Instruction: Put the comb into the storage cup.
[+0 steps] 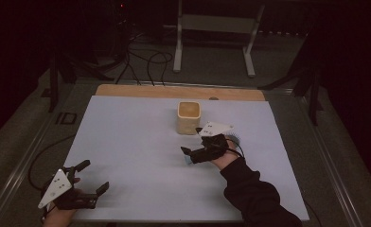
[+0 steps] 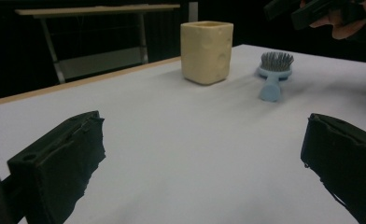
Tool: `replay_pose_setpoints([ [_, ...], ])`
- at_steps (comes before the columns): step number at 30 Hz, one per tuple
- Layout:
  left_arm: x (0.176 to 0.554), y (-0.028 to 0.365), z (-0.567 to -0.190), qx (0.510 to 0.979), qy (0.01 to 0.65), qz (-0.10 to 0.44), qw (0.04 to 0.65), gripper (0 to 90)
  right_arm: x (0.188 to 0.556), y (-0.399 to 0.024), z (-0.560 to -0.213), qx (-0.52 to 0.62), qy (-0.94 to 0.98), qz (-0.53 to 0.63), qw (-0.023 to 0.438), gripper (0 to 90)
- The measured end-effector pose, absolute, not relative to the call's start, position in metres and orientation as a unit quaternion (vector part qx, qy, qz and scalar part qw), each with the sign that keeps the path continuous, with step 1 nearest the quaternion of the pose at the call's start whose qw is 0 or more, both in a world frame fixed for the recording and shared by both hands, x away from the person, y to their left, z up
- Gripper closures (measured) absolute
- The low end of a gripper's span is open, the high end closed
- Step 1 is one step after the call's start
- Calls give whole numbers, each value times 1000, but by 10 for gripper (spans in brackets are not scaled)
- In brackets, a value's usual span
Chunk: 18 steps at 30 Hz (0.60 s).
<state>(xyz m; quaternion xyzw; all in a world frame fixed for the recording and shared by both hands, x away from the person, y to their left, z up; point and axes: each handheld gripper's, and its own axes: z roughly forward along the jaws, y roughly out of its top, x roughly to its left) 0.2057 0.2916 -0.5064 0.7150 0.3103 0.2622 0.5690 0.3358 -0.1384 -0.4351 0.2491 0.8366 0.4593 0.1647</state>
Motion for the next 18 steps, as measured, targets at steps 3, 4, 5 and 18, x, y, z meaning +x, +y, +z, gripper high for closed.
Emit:
replay_pose_setpoints([
  [3, 206, 292, -506, 714, 309, 263, 570, 0, 340, -136, -442, 256, 839, 452, 160, 143],
  [4, 206, 292, -506, 713, 309, 263, 571, 0, 342, -135, -444, 261, 838, 452, 159, 158],
  [5, 206, 291, -506, 714, 309, 263, 571, 0, 343, -135, -447, 263, 840, 447, 156, 174],
  [18, 206, 291, -507, 718, 310, 259, 567, 0, 357, -129, -478, 290, 857, 395, 160, 595],
])
